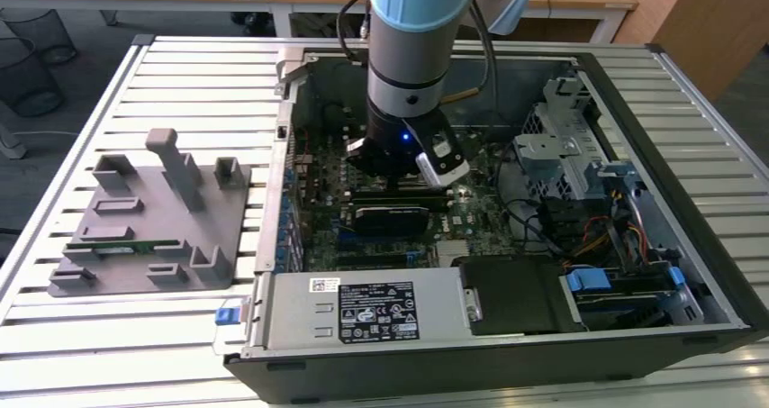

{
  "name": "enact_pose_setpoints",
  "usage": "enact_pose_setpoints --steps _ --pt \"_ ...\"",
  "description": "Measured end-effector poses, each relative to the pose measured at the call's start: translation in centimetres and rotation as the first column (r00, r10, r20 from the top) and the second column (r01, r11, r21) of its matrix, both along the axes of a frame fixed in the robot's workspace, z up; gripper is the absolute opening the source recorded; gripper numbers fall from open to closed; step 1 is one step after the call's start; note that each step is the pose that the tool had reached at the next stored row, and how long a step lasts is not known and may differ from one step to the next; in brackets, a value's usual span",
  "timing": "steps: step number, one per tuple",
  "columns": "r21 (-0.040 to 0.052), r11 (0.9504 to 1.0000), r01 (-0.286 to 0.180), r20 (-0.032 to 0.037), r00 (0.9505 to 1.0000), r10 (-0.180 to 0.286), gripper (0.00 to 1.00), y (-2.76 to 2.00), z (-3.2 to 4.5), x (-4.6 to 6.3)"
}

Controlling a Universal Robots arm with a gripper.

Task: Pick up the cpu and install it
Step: 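Install the second cpu locking lever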

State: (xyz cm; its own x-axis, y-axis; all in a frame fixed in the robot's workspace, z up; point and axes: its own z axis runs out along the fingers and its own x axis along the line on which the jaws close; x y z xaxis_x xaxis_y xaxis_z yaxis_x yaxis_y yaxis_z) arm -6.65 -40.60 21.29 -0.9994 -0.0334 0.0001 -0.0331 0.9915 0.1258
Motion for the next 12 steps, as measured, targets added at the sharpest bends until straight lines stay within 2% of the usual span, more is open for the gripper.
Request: enact_pose_setpoints --steps 7,12 --pt "0.0145 0.9999 0.0 0.0 1.0 0.0 0.11 -0.08 -0.22 -0.8" --pt "0.0193 0.9998 0.0 0.0 1.0 0.0 0.11 -0.09 -0.79 -1.0"
